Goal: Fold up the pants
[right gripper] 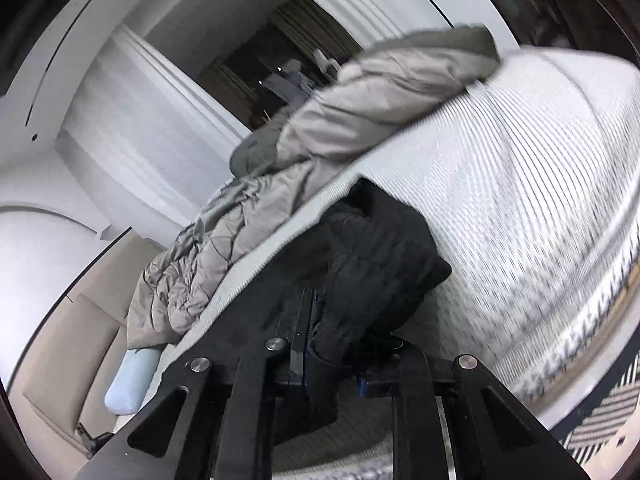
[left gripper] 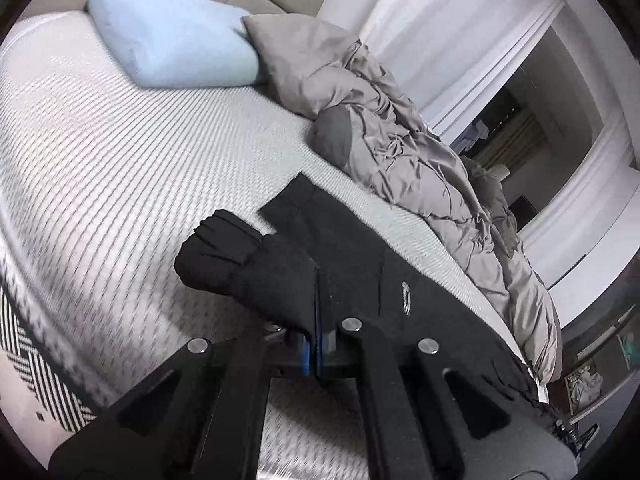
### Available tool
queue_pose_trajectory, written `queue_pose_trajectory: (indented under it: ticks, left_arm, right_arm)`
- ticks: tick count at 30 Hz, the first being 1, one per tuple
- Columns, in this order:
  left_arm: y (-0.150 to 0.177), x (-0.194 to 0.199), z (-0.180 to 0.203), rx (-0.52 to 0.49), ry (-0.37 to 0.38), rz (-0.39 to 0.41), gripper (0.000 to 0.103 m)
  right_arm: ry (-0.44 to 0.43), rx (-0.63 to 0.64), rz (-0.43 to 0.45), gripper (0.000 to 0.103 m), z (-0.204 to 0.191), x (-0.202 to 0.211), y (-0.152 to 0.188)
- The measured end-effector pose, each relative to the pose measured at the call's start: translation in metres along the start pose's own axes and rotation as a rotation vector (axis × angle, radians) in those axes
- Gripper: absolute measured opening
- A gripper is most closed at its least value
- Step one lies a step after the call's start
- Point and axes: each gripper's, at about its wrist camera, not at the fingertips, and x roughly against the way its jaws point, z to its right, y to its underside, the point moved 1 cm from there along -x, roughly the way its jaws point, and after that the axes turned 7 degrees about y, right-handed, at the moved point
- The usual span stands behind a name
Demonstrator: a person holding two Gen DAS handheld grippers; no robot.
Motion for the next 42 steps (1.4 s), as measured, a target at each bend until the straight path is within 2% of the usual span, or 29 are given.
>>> queue_pose_trajectory:
  ticks: [6, 9, 10, 11, 13, 14, 15, 17, 18, 20, 21, 24, 28, 32, 34, 39, 42]
  left_arm:
    - [-0.065, -0.061, 0.048, -0.059, -0.022, -0.012, 0.0]
    - [-0.102, -0.117, 0.064, -0.051, -0.05, -0.061, 0.0]
    - [-0.109, -0.132, 0.067, -0.05, -0.064, -0.077, 0.0]
    - [-0.12, -0.157, 0.07, -0.046, -0.09, -0.106, 0.004]
    - [-0.135, -0.194, 0.071, -0.052, -0.1, -0.161, 0.027]
    - [-0.144, -0.22, 0.071, -0.061, -0.105, -0.216, 0.03]
    - [-0.149, -0.24, 0.066, -0.07, -0.142, -0.256, 0.035]
    - [-0.157, -0.263, 0.061, -0.085, -0.235, -0.299, 0.046]
    - [-0.16, -0.269, 0.058, -0.083, -0.257, -0.31, 0.05]
    - [-0.166, -0.268, 0.054, -0.077, -0.245, -0.306, 0.051]
    - [-0.168, -0.263, 0.055, -0.086, -0.238, -0.295, 0.051]
    - [-0.162, -0.242, 0.058, -0.115, -0.23, -0.261, 0.056]
    - [-0.125, -0.208, 0.076, -0.088, -0.139, -0.222, 0.056]
    - [-0.074, -0.193, 0.088, -0.005, -0.011, -0.25, 0.056]
    - [-0.046, -0.197, 0.095, 0.016, 0.015, -0.268, 0.056]
    - [0.005, -0.219, 0.095, 0.047, 0.024, -0.4, 0.056]
    - [0.018, -0.225, 0.088, 0.112, 0.066, -0.391, 0.056]
  right_arm:
    - [0.022, 0.003, 0.014, 0.015, -0.042, -0.058, -0.06]
    - [0.059, 0.028, -0.004, 0.015, -0.065, -0.107, -0.091]
    - [0.063, 0.019, -0.035, 0.015, -0.072, -0.13, -0.103]
    - [0.075, -0.001, -0.066, 0.019, -0.078, -0.156, -0.117]
    - [0.129, 0.016, -0.115, 0.021, -0.092, -0.204, -0.139]
    - [0.164, 0.035, -0.126, 0.029, -0.098, -0.225, -0.147]
    - [0.189, 0.056, -0.136, 0.044, -0.102, -0.24, -0.152]
    - [0.278, 0.09, -0.138, 0.063, -0.108, -0.268, -0.159]
    - [0.305, 0.089, -0.149, 0.064, -0.109, -0.277, -0.161]
    - [0.292, 0.084, -0.162, 0.065, -0.111, -0.281, -0.158]
    - [0.289, 0.102, -0.15, 0.07, -0.112, -0.277, -0.154]
    - [0.281, 0.159, -0.112, 0.077, -0.121, -0.256, -0.135]
    - [0.193, 0.168, -0.096, 0.087, -0.134, -0.215, -0.097]
    - [0.155, 0.19, -0.106, 0.09, -0.158, -0.193, -0.064]
    - [0.133, 0.208, -0.134, 0.09, -0.167, -0.182, -0.05]
    - [0.043, 0.169, -0.178, 0.091, -0.169, -0.154, -0.015]
    - [-0.004, 0.131, -0.206, 0.091, -0.159, -0.145, 0.002]
